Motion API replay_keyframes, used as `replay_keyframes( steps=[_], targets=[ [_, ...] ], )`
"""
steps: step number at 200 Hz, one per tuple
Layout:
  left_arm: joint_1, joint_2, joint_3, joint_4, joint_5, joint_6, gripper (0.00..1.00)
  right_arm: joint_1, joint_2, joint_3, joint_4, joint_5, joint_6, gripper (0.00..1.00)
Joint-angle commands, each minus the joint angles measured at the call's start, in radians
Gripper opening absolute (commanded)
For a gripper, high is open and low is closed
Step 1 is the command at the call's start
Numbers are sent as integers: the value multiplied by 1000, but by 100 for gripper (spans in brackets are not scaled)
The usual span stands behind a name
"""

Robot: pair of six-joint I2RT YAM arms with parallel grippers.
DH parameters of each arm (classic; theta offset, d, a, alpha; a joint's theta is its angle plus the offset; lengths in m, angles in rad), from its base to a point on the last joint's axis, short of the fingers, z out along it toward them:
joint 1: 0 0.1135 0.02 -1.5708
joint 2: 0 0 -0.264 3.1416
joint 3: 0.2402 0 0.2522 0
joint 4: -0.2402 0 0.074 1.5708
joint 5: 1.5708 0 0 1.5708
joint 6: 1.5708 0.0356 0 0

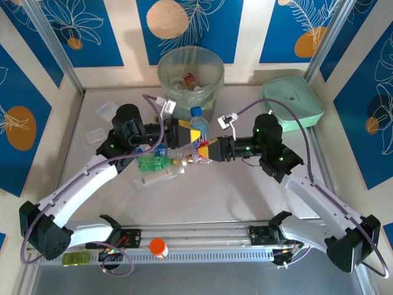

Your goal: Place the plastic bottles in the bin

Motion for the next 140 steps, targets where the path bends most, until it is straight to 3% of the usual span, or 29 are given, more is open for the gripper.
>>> replay_keyframes(
  steps=[1,46,81,115,140],
  targets=[
    [-7,19,20,90,38,-23,65,10,8,-15,30,-42,7,46],
    [-25,43,6,171,67,-67,62,9,15,-20,33,-32,8,48],
    [-32,50,7,183,75,-68,47,10,20,-20,46,-32,21,52],
    [-31,53,8,226,83,-98,44,10,13,-16,30,-24,13,59],
    [-31,56,22,224,78,-103,44,8,-10,-17,8,19,2,93]
  ],
)
